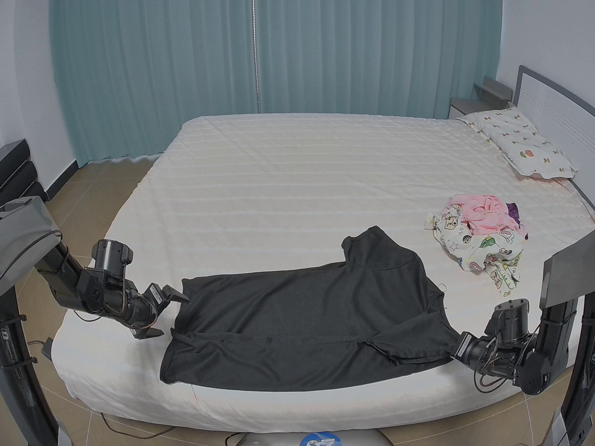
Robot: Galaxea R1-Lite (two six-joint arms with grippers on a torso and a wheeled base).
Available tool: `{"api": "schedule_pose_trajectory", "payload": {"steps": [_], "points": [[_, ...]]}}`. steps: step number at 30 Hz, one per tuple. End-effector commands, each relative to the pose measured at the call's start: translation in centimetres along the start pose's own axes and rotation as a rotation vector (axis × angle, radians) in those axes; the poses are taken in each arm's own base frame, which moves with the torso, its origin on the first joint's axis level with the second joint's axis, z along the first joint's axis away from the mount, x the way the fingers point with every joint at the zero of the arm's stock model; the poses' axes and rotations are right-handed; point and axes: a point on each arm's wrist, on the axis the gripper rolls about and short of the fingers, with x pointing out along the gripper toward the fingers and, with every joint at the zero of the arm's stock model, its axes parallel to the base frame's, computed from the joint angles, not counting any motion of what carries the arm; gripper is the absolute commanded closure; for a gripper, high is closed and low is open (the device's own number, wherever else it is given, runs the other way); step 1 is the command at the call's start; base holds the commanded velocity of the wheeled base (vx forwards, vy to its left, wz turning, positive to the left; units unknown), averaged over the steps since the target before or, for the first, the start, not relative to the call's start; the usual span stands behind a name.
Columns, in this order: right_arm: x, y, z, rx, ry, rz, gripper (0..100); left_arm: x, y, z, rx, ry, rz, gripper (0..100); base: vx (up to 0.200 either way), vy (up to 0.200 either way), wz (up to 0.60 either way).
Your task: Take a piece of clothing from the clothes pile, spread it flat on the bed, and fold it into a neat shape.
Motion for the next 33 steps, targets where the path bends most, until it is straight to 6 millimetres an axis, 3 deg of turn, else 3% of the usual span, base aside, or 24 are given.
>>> {"api": "schedule_pose_trajectory", "payload": {"steps": [1, 11, 12, 20, 24, 28, 33], "points": [[0.0, -0.4, 0.6, 0.005, -0.014, -0.002, 100, 0.0, 0.0, 0.0, 0.0, -0.001, -0.001, 0, 0.0, 0.0, 0.0], [-0.1, -0.6, 0.4, -0.007, 0.011, 0.005, 100, 0.0, 0.0, 0.1, -0.001, -0.002, 0.0, 0, 0.0, 0.0, 0.0], [-0.1, -0.7, 0.4, -0.01, 0.013, 0.003, 0, 0.0, 0.0, 0.1, -0.003, -0.001, 0.001, 0, 0.0, 0.0, 0.0], [0.1, -0.4, 1.0, -0.005, -0.022, 0.059, 0, 0.0, 0.0, 0.1, -0.003, -0.002, 0.0, 0, 0.0, 0.0, 0.0], [-1.0, 1.1, 2.4, -0.016, -0.108, 0.143, 0, -0.1, -0.4, 0.4, -0.047, -0.015, -0.012, 0, 0.0, 0.0, 0.0], [0.3, 3.0, 3.2, -0.039, -0.147, 0.213, 0, -0.1, -0.4, 0.5, -0.062, -0.018, -0.014, 0, 0.05, 0.0, 0.0], [3.7, 4.9, 4.3, -0.053, -0.141, 0.238, 0, -0.1, -0.4, 0.5, -0.058, -0.02, -0.012, 0, 0.2, 0.0, 0.0]]}}
